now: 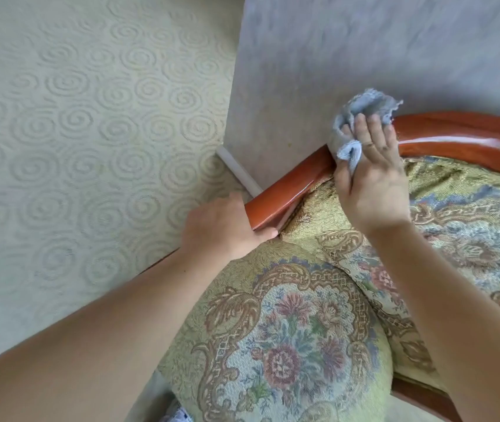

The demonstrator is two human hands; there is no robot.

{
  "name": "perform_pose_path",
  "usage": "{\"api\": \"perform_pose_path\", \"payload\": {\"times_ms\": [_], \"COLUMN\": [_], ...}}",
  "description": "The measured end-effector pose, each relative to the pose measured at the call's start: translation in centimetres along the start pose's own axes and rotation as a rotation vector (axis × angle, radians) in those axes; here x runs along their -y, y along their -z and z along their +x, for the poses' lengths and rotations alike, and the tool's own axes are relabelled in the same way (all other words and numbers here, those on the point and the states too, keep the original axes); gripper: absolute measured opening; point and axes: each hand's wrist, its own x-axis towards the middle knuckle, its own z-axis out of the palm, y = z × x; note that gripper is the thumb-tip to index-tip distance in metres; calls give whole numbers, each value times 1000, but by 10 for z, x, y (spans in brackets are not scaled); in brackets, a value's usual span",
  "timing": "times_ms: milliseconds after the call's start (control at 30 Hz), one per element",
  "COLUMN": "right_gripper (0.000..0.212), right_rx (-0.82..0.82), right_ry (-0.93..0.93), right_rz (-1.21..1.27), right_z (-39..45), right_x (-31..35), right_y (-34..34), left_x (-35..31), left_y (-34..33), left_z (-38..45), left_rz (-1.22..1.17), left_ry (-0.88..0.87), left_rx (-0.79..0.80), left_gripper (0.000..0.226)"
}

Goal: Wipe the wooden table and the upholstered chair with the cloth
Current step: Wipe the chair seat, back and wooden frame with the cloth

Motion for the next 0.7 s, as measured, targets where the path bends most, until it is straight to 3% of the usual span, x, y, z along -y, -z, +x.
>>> {"api": "perform_pose_path", "payload": {"times_ms": [67,200,400,567,700], "right_gripper": [64,52,49,37,37], "right_rx": [14,51,-29,-188,-229], "right_ry": [19,94,307,154,-149], "right_rz": [170,352,208,-30,-115], "right_z": [-17,-53,-28,-1,-2], "right_x": [35,87,39,-16,-53], "right_y": [-10,-22,-14,9,38], "left_x": [0,-5,-4,-2,-3], "left_y": [3,3,7,12,15], "left_z": [1,1,1,-2,-3], "left_rz": [2,1,-15,-35,-65], "left_ry": [3,-5,24,3,4], "left_rx": [-5,17,60,61,63], "left_gripper": [75,75,68,68,70]}}
